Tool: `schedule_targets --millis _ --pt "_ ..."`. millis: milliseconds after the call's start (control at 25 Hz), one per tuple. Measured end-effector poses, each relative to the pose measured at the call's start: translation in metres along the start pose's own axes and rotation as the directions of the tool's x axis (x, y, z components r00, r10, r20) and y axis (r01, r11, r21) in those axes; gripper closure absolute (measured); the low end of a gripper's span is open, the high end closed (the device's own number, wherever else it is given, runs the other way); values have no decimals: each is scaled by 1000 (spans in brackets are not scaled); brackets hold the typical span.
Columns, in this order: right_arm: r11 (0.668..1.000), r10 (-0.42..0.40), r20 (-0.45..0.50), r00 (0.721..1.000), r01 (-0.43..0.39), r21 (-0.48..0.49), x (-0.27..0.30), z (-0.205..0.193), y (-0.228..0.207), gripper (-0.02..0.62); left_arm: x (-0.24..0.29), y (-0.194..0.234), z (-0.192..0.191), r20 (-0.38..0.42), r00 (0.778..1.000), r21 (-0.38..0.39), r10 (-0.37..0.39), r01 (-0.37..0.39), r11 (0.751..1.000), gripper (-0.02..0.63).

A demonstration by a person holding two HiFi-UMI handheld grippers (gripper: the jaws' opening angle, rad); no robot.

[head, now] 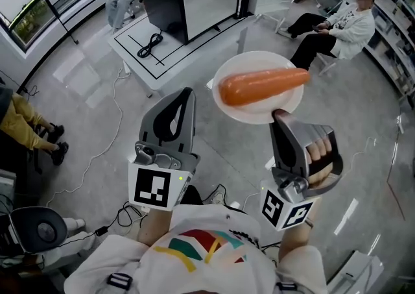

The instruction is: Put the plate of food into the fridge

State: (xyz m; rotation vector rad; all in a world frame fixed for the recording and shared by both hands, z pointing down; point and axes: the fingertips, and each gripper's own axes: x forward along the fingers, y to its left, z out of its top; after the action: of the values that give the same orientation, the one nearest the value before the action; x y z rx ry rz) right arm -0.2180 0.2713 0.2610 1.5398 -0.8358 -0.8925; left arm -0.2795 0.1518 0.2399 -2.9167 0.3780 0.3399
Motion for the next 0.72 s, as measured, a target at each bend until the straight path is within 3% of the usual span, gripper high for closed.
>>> schedule_targets --millis 360,720 --pt "1000 3 22 1000 -3 24 -6 -26 7 577 8 -28 -12 -31 1000 15 4 -3 1000 600" --pt "999 8 40 999 -9 36 35 -41 16 577 45 -10 -35 -41 999 18 17 -16 1000 600"
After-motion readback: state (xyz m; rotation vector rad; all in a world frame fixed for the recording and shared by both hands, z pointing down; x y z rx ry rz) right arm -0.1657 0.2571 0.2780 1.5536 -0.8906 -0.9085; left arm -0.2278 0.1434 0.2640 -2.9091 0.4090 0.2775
